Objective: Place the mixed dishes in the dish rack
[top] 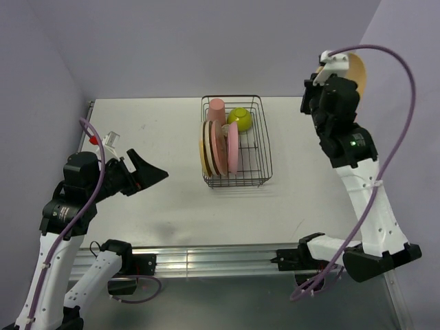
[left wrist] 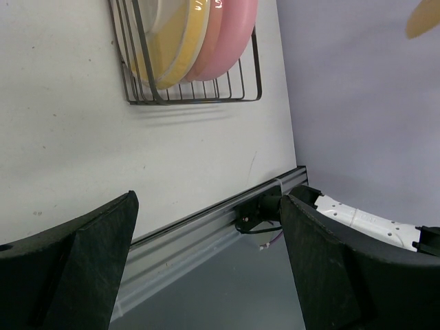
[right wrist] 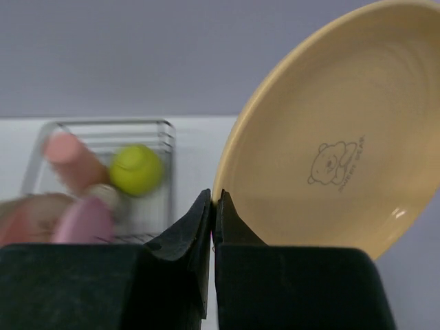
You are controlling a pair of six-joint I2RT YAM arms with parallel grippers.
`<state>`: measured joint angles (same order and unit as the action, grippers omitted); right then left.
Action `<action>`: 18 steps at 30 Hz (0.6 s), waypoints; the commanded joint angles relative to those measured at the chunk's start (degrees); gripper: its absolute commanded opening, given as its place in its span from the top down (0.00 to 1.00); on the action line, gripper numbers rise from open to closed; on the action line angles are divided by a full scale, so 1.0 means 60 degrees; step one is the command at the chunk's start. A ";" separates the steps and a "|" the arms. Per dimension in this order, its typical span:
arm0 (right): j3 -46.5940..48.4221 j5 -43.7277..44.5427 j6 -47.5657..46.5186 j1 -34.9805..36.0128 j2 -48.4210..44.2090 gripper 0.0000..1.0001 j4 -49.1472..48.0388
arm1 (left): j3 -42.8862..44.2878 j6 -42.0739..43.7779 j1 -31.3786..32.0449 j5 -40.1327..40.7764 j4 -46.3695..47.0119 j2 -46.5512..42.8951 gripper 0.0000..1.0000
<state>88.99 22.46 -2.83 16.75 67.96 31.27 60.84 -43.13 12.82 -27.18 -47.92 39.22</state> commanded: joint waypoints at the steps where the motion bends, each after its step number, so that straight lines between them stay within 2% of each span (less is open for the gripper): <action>1: 0.1425 -0.2902 0.1642 0.0050 0.0244 1.00 0.1160 | 0.0114 0.0041 -0.0027 -0.0012 0.0150 -0.0048 0.10; 3: 0.1794 -0.4147 0.2255 -0.0038 0.0332 1.00 0.1031 | 0.0085 0.0026 -0.0027 0.0047 0.0106 -0.0077 0.10; 4: 0.1722 -0.5502 0.2462 -0.0082 0.0289 1.00 0.0855 | 0.0041 0.0012 -0.0027 0.0062 0.0092 -0.0150 0.10; 5: 0.1576 -0.6066 0.2754 -0.0126 0.0231 1.00 0.0592 | 0.0012 -0.0018 -0.0027 0.0062 0.0091 -0.0165 0.10; 8: -0.0379 -0.7968 0.4057 -0.0229 -0.0383 1.00 -0.1192 | -0.0091 -0.0091 -0.0027 0.0120 0.0033 -0.0282 0.10; 14: -0.3910 -1.0448 0.7541 -0.0945 -0.1351 1.00 -0.6066 | -0.0194 -0.0194 -0.0027 0.0179 0.0004 -0.0312 0.10; 15: -0.4325 -1.0902 0.8693 -0.1092 -0.1468 1.00 -0.7627 | -0.0150 -0.0165 -0.0027 0.0179 -0.0026 -0.0282 0.10; 18: -0.5455 -1.1635 1.0193 -0.1634 -0.1397 1.00 -0.9642 | 0.0011 -0.0077 -0.0027 0.0179 -0.0143 -0.0180 0.10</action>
<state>58.72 -37.08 43.07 9.54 62.06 -1.45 60.10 -44.03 12.82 -26.68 -48.56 37.74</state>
